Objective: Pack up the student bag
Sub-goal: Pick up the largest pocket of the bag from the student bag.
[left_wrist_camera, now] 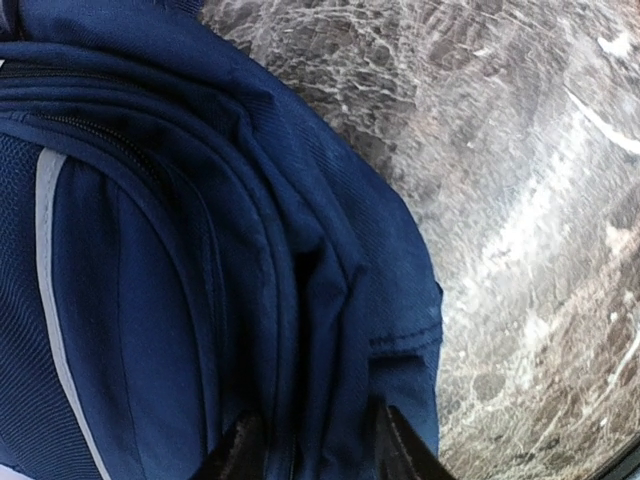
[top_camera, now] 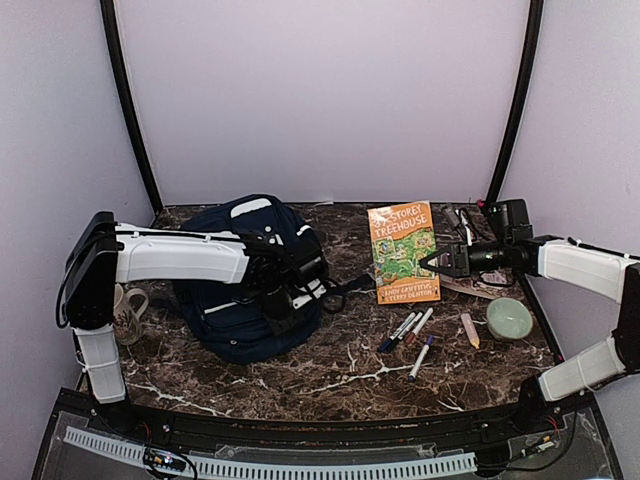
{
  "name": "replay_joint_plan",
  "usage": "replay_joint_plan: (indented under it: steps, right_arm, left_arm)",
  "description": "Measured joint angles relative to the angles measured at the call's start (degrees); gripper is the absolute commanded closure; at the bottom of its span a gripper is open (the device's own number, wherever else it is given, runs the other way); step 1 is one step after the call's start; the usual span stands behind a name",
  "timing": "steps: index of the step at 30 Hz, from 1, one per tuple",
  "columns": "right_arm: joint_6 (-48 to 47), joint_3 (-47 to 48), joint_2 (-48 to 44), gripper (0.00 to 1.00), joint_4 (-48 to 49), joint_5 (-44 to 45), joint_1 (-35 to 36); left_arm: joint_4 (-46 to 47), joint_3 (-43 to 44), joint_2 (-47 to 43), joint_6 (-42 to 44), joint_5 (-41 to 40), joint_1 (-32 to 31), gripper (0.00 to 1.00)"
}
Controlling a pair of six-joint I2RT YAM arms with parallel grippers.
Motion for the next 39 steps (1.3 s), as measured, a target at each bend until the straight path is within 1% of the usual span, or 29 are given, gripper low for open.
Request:
replay_joint_plan:
  steps: [2, 6, 8, 11, 14, 15, 17, 18, 21, 23, 25, 26, 28, 32, 35, 39]
  right_arm:
    - [0.0, -0.2, 0.0, 1.00, 0.0, 0.0, 0.0]
    - [0.0, -0.2, 0.0, 1.00, 0.0, 0.0, 0.0]
    - [0.0, -0.2, 0.0, 1.00, 0.0, 0.0, 0.0]
    - [0.0, -0.2, 0.0, 1.00, 0.0, 0.0, 0.0]
    - [0.2, -0.2, 0.0, 1.00, 0.0, 0.0, 0.0]
    - [0.3, -0.2, 0.0, 1.00, -0.3, 0.0, 0.0]
    - [0.2, 0.6, 0.3, 1.00, -2.2, 0.1, 0.0]
    - [-0.1, 2.3, 1.1, 1.00, -5.1, 0.1, 0.1]
    - [-1.9, 8.4, 4.0, 1.00, -12.1, 0.5, 0.9]
    - [-3.1, 14.1, 6.6, 1.00, -16.7, 0.5, 2.4]
    - [-3.3, 16.6, 7.6, 1.00, -18.4, 0.0, 4.4]
    - [-3.3, 16.8, 7.7, 1.00, -18.8, -0.4, 4.6]
    - [-2.7, 16.1, 8.1, 1.00, -19.7, -1.9, 7.4]
    - [-0.6, 12.7, 9.4, 1.00, -20.3, -3.5, 10.9]
    - [0.8, 11.9, 10.2, 1.00, -21.3, -3.9, 13.3]
    - [2.0, 12.2, 12.7, 1.00, -21.1, -5.6, 15.9]
  left_arm:
    - [0.0, 1.1, 1.4, 0.0, -1.4, 0.0, 0.68]
    - [0.0, 1.8, 3.5, 0.1, -3.8, -0.1, 0.61]
    - [0.2, 1.8, 3.9, 0.0, -5.1, -0.3, 0.63]
    - [0.2, 2.3, 4.3, 0.0, -6.5, -0.5, 0.79]
    - [-0.1, 3.2, 5.1, -0.3, -8.3, -0.5, 0.92]
    - [-0.5, 3.8, 5.4, 0.0, -8.9, -0.5, 0.95]
    - [-1.4, 4.9, 5.5, -0.1, -9.5, -0.5, 0.99]
    - [-2.0, 5.8, 5.5, 0.0, -9.7, -0.5, 1.00]
    - [-2.8, 8.4, 5.2, -0.5, -10.9, -0.4, 1.00]
    - [-3.2, 10.0, 4.2, -0.7, -12.1, -0.4, 1.00]
    - [-3.2, 11.2, 2.7, -0.9, -13.3, -0.4, 1.00]
    - [-3.3, 11.9, 1.8, -1.0, -13.8, -0.4, 1.00]
    - [-3.4, 13.5, 0.1, -1.2, -14.9, -0.4, 1.00]
    - [-3.5, 16.3, -2.2, -1.5, -17.6, 0.0, 1.00]
    - [-3.3, 17.0, -3.1, -1.5, -19.6, 0.0, 1.00]
    - [-2.4, 17.3, -3.1, -1.8, -20.0, 0.0, 1.00]
